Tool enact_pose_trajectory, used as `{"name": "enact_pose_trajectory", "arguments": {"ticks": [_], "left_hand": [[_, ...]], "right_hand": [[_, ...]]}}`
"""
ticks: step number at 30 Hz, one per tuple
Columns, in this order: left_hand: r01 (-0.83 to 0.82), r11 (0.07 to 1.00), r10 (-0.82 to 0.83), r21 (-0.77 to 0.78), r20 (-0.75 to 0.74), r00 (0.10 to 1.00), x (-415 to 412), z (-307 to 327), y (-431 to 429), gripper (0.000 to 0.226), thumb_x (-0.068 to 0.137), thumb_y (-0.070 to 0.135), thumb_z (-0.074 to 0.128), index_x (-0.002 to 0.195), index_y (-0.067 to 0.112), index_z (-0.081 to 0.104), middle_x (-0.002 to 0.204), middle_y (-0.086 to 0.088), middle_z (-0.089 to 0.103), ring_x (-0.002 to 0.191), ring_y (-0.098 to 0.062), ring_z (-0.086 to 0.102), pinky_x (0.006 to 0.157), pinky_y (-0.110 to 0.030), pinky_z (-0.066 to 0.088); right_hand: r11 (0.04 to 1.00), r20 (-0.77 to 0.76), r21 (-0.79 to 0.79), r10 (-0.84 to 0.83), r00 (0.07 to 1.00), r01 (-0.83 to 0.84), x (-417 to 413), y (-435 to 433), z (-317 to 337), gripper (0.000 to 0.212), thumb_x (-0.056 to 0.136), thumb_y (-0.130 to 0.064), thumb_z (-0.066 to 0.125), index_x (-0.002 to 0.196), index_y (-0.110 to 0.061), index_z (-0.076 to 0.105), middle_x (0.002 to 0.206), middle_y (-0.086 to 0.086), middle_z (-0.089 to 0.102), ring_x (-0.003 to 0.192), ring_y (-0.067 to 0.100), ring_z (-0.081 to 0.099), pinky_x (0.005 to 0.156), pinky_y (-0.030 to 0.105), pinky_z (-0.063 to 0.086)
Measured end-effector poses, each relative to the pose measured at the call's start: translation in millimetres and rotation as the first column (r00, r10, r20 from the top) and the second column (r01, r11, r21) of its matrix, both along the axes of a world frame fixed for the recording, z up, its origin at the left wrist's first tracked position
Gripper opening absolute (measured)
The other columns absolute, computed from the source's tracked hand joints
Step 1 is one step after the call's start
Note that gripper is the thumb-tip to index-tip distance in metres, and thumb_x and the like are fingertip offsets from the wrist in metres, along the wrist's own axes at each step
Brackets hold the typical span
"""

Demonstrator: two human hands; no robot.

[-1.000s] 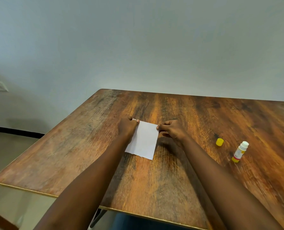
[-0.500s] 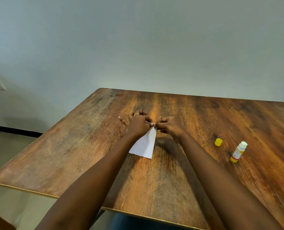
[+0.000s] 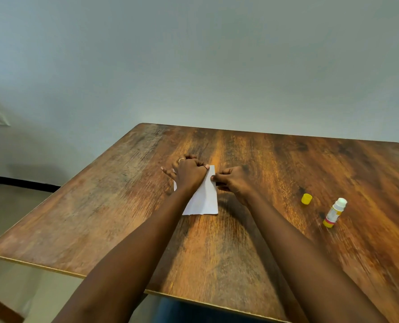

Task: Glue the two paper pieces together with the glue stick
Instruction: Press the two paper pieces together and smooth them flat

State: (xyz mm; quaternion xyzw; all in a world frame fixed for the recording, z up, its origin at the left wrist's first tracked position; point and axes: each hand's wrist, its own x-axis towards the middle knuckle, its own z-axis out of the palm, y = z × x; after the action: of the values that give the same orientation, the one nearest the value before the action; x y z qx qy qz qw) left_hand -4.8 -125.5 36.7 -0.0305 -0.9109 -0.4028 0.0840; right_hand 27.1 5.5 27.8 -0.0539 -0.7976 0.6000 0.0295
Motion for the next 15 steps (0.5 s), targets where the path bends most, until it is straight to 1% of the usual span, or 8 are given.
{"name": "enact_pose_trajectory", "arguments": {"ticks": [2, 3, 4, 6, 8, 11, 13, 15], "left_hand": [[0.002, 1.000, -0.002, -0.018, -0.003, 1.000, -0.4, -0.1, 0.0, 0.031, 0.090, 0.034, 0.055, 0.103, 0.014, 0.073, 0.144, -0.007, 0.045, 0.139, -0.033, 0.021, 0.115, -0.061, 0.003], [-0.001, 1.000, 0.001, -0.013, -0.003, 1.000, 0.1, -0.6, -0.1, 0.030, 0.090, 0.034, 0.055, 0.104, 0.013, 0.073, 0.144, -0.007, 0.045, 0.140, -0.033, 0.021, 0.115, -0.061, 0.004], [-0.008, 1.000, 0.008, 0.006, -0.001, 1.000, 0.6, -1.3, -0.1, 0.030, 0.090, 0.033, 0.055, 0.105, 0.013, 0.073, 0.143, -0.007, 0.046, 0.139, -0.033, 0.022, 0.115, -0.061, 0.006], [-0.043, 0.997, 0.043, 0.059, -0.004, 0.999, 0.1, -2.0, -0.4, 0.029, 0.090, 0.031, 0.055, 0.103, 0.012, 0.073, 0.140, -0.008, 0.049, 0.138, -0.033, 0.024, 0.115, -0.061, 0.008], [-0.099, 0.991, 0.100, 0.088, -0.007, 0.995, -1.0, -0.9, -2.6, 0.028, 0.091, 0.030, 0.054, 0.101, 0.012, 0.073, 0.139, -0.006, 0.049, 0.138, -0.032, 0.025, 0.115, -0.062, -0.002], [-0.133, 0.986, 0.132, 0.098, 0.019, 0.991, -2.8, 0.4, -6.7, 0.029, 0.092, 0.030, 0.052, 0.105, 0.014, 0.072, 0.144, -0.007, 0.045, 0.141, -0.031, 0.023, 0.114, -0.061, -0.011], [-0.123, 0.988, 0.120, 0.092, 0.045, 0.992, -2.1, 0.1, -6.9, 0.030, 0.094, 0.030, 0.049, 0.108, 0.014, 0.071, 0.143, -0.008, 0.048, 0.142, -0.030, 0.024, 0.113, -0.062, -0.014], [-0.097, 0.994, 0.094, 0.060, 0.047, 0.994, -1.1, 0.4, -6.8, 0.030, 0.094, 0.029, 0.048, 0.114, 0.015, 0.066, 0.140, -0.009, 0.051, 0.142, -0.030, 0.026, 0.112, -0.062, -0.015]], "right_hand": [[1.000, 0.004, -0.015, 0.001, 1.000, -0.001, 1.1, -0.7, -2.7, 0.020, 0.084, -0.011, 0.065, 0.094, 0.006, 0.069, 0.100, 0.020, 0.070, 0.088, 0.027, 0.066, 0.085, 0.042, 0.053], [1.000, 0.003, -0.017, 0.000, 1.000, 0.000, 1.1, -0.6, -3.5, 0.019, 0.084, -0.011, 0.065, 0.094, 0.006, 0.069, 0.099, 0.020, 0.070, 0.086, 0.025, 0.066, 0.083, 0.041, 0.054], [1.000, 0.005, -0.015, 0.001, 1.000, -0.001, 1.2, -0.6, -4.3, 0.019, 0.084, -0.010, 0.066, 0.092, 0.007, 0.069, 0.097, 0.021, 0.070, 0.083, 0.023, 0.067, 0.079, 0.038, 0.054], [1.000, 0.033, -0.005, 0.005, 0.999, -0.005, 3.2, -0.8, -7.7, 0.018, 0.082, -0.007, 0.067, 0.088, 0.009, 0.068, 0.090, 0.020, 0.070, 0.073, 0.018, 0.067, 0.067, 0.030, 0.055], [1.000, 0.082, -0.028, 0.009, 0.997, -0.007, 8.2, -1.4, -14.9, 0.012, 0.081, -0.005, 0.067, 0.079, 0.007, 0.069, 0.077, 0.014, 0.068, 0.063, 0.016, 0.066, 0.054, 0.026, 0.053], [0.994, 0.125, -0.112, 0.015, 0.992, -0.001, 14.4, -1.1, -25.2, 0.010, 0.081, -0.004, 0.066, 0.074, 0.003, 0.069, 0.067, 0.010, 0.065, 0.059, 0.019, 0.063, 0.053, 0.029, 0.050], [0.996, 0.113, -0.093, 0.020, 0.993, -0.009, 14.8, -1.1, -25.7, 0.012, 0.082, -0.005, 0.065, 0.073, 0.002, 0.068, 0.063, 0.008, 0.063, 0.055, 0.016, 0.060, 0.051, 0.027, 0.048], [0.999, 0.085, -0.020, 0.026, 0.996, -0.025, 12.4, -1.5, -22.0, 0.016, 0.083, -0.005, 0.063, 0.068, -0.004, 0.068, 0.061, 0.005, 0.062, 0.052, 0.011, 0.058, 0.048, 0.023, 0.047]]}}
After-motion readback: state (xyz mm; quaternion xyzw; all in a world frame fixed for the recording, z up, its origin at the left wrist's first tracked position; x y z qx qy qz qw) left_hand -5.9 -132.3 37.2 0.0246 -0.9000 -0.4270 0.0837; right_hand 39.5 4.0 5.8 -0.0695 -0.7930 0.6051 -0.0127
